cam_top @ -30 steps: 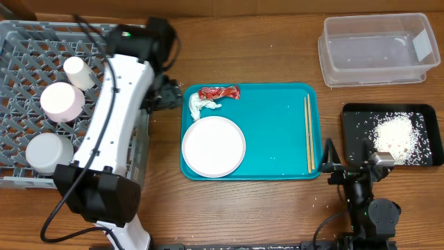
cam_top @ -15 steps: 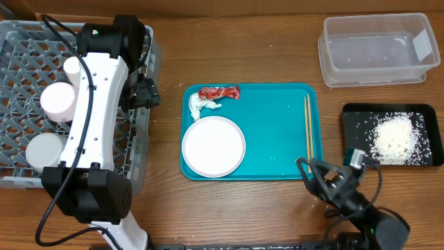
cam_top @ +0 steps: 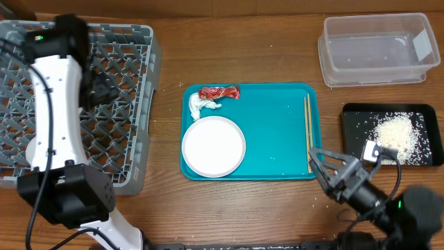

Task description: Sort waste into correct bins and load items into the dishwasher

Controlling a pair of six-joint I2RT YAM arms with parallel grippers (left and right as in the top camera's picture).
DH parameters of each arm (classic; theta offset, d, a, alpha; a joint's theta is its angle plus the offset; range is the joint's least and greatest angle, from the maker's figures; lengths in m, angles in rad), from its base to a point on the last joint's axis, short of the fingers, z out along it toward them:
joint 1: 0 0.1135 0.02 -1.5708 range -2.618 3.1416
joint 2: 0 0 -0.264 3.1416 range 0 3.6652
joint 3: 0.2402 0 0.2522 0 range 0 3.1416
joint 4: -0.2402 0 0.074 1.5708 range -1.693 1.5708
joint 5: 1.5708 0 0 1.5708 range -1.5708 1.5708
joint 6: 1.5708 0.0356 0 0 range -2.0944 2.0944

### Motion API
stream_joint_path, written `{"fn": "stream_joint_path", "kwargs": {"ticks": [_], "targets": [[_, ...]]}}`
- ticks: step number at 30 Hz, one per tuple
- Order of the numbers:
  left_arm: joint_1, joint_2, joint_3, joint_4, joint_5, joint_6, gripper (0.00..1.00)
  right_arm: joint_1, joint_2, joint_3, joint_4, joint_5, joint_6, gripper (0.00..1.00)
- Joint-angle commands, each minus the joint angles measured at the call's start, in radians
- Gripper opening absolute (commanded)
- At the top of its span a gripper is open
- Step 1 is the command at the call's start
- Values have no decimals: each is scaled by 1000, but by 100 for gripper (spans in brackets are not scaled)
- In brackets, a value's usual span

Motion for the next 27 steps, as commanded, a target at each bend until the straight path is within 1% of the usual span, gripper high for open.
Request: {"fn": "stream_joint_path", "kwargs": {"ticks": [1,3,6,9,12,14,17,21,27], "targets": [[40,10,-2,2,45,-23,100,3,227,151,-125,59,-403,99],[60,10,-2,2,45,-23,100,18,356,229,-196,59,-487,99],[72,10,-2,2,45,-23,100,98,552,360,-312,109,-598,99],[69,10,-2,2,45,-23,100,245,728,499,-431,296,-653,99],[69,10,-2,4,45,-23,100,399,867,597,-510,502,-655,99],[69,10,-2,5,45,-23,100,487,951,630,-517,621,-655,100],[69,10,-2,4,45,-23,100,571,1065,632,-477,679,-655,100],[69,10,-2,5,45,-23,100,604,1201,632,-437,679,-652,100],[68,10,-2,5,45,-23,100,604,1327,632,-415,661,-627,100]]}}
